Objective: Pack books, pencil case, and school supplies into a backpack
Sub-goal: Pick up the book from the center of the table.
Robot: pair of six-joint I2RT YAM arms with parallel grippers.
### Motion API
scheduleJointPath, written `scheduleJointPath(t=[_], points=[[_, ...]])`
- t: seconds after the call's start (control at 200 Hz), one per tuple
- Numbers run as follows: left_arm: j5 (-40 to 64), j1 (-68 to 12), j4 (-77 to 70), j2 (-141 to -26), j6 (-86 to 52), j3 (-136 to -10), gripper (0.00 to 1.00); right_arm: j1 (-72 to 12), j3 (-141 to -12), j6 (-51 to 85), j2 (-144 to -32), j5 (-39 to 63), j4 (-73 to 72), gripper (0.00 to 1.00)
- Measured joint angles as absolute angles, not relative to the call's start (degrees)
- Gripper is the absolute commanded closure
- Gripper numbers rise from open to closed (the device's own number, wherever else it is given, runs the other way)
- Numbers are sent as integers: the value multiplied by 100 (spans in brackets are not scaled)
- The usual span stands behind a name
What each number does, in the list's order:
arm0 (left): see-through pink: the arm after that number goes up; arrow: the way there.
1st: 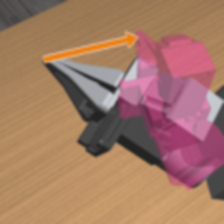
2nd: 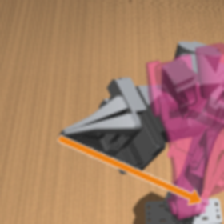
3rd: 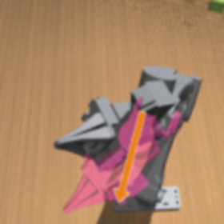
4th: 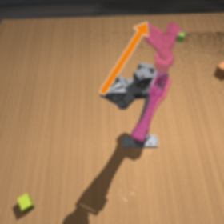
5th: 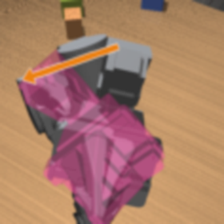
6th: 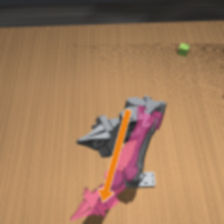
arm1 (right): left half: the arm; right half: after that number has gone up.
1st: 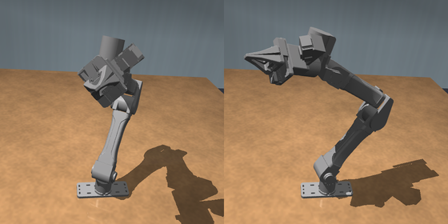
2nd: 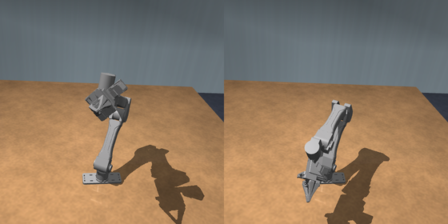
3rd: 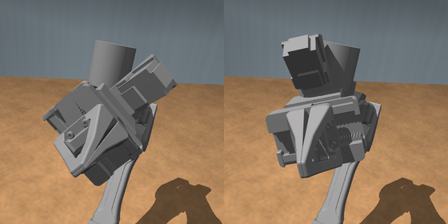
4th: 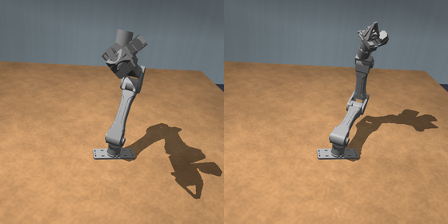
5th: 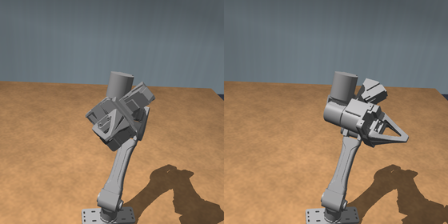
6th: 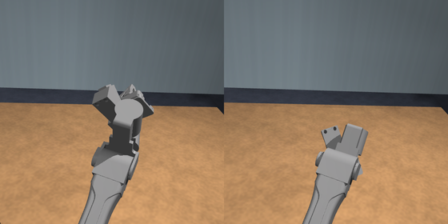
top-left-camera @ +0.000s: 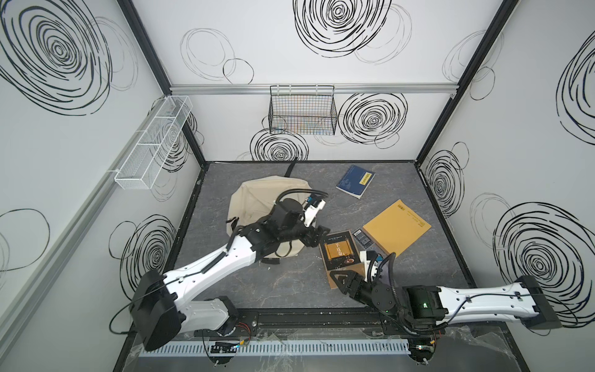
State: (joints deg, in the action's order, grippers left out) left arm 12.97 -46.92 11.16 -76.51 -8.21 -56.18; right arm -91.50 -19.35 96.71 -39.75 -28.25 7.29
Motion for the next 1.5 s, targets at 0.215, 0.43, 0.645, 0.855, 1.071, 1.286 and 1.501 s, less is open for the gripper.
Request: scheduleJointPath(t=[0.215,0.43,0.645,0.855,1.071,1.286,1.501], points=[[1879,-4724,1339,-9096,-810,-5953,30,-9413,-1555,11323,-4248,-3107,1245,27],[2141,-4716,1411,-10287,-821,-6799,30,-9096,-1066,11740,-3592,-3146,1704,27],[2191,-4504,1387,-10967,-923,-7225,30,-7992,-1066,11854,-3634,-2659,1726,26],[2298,-4187,1339,-11386,-1074,-7354,30,-7620,-1219,11880,-4294,-2263,1551,0],[2486,-4156,1125,-11487,-1194,-7371,33,-7402,-1306,11854,-4711,-2045,1109,2],[2635,-4147,620,-11465,-1352,-7118,34,-6943,-1234,11408,-4622,-2003,1035,15],[2727,-4134,126,-11354,-1466,-6768,34,-6514,-1144,10661,-4495,-2154,633,35]])
